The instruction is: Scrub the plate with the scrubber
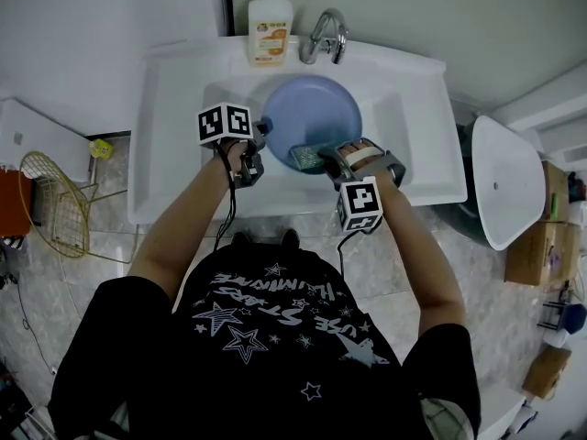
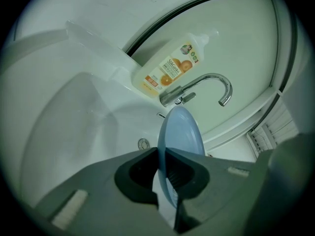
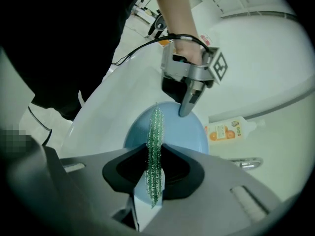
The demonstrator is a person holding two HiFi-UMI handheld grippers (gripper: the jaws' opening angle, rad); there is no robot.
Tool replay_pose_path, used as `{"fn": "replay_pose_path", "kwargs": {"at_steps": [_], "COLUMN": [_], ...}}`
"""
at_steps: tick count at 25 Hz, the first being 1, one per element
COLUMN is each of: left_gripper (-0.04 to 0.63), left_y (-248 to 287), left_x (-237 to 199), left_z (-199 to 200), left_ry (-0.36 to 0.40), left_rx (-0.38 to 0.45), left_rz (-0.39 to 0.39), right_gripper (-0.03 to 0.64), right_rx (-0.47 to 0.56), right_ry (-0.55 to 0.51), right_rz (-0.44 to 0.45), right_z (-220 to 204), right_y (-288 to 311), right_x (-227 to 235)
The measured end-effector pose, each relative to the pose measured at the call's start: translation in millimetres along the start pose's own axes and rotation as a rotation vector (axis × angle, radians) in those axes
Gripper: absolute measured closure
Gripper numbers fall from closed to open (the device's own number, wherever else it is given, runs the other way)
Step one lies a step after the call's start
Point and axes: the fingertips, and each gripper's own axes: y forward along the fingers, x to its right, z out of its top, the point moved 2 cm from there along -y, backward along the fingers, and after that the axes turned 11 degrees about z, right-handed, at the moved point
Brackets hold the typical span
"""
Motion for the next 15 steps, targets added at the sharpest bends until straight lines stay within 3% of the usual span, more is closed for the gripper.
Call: {"fn": "replay_pose_path", "kwargs": {"at_steps": [6,15], "left_gripper": [0.563,0.563], "left_y": [-5.8,-16.2], "left_x": [5.2,15.6], "left_z": [-7.4,-20.8], "left_ry": [0.018,0.031], "left_rx": [0.007,0.008], "left_rz": [0.001,-0.013], "right_gripper": [0.505,0.505], "right_rx": [-0.033,-0.11], "right_ry": [0.176,0.195], "right_rz": [-0.134,-0.227], "right_z": [-32.2,-45.9], "right_y": [-14.0,11.7], "right_x": [50.9,102.6]}}
